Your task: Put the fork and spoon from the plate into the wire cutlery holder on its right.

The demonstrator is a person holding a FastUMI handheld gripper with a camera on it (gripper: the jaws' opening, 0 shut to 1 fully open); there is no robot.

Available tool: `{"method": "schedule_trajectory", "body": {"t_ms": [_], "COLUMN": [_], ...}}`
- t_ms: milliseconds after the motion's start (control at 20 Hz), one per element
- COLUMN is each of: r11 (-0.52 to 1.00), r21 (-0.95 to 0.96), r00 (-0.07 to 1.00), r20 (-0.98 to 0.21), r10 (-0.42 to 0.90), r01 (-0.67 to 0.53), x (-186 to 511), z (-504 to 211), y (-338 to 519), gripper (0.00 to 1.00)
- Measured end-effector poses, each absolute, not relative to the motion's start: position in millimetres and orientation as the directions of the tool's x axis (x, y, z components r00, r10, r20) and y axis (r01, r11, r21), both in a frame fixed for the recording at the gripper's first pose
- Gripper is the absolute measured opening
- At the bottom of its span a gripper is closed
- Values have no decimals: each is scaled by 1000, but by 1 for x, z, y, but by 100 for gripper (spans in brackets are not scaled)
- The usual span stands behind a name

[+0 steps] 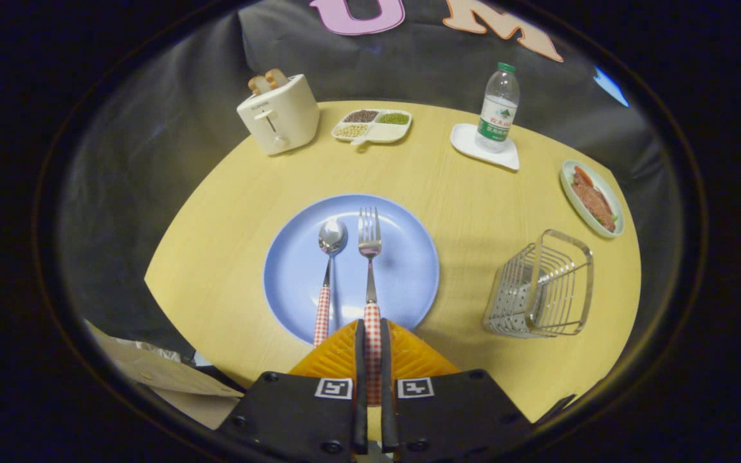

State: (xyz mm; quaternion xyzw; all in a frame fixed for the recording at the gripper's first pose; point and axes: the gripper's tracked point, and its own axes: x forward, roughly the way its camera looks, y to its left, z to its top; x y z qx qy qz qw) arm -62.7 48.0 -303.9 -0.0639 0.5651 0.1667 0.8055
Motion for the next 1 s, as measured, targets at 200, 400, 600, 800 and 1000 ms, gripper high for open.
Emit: {"method": "schedule_trajectory", "body": {"t_ms": [200,400,600,800,1000], "r11": [934,926,917,900,873], "r21": [90,78,58,17,-57], "r00": [302,295,288,261,222], "r20": [-932,-935,-940,-955,-973], "r10": [201,197,183,145,60], "r01": [-346,-370,-394,-435,-484], "x": [-60,-57,-49,-48,-47], "z": [-277,-250,-226,-205,-195], "y": [29,3,-26,-62,-97], "gripper": [11,11,11,11,11]}}
